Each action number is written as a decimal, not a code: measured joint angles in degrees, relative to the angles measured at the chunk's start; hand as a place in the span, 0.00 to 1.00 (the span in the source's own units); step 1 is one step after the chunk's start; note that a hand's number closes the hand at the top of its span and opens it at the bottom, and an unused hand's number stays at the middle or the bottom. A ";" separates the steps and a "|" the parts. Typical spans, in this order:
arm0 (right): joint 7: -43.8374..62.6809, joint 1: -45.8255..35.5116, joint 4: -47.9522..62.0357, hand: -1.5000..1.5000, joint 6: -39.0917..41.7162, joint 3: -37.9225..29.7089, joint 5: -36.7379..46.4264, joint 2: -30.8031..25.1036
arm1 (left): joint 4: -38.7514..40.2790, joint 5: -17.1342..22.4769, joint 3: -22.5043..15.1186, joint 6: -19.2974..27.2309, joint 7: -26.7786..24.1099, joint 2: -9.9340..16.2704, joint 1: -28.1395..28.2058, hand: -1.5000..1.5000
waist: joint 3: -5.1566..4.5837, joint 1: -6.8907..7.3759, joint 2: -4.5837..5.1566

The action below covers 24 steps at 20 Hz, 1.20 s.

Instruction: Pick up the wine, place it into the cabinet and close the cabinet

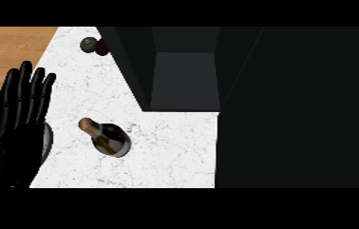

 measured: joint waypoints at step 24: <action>23.72 8.82 -22.08 0.00 -2.72 17.03 -0.11 3.50 | -16.49 -0.25 -7.37 8.70 29.20 -4.79 -3.74 0.00 | 1.20 -0.05 1.30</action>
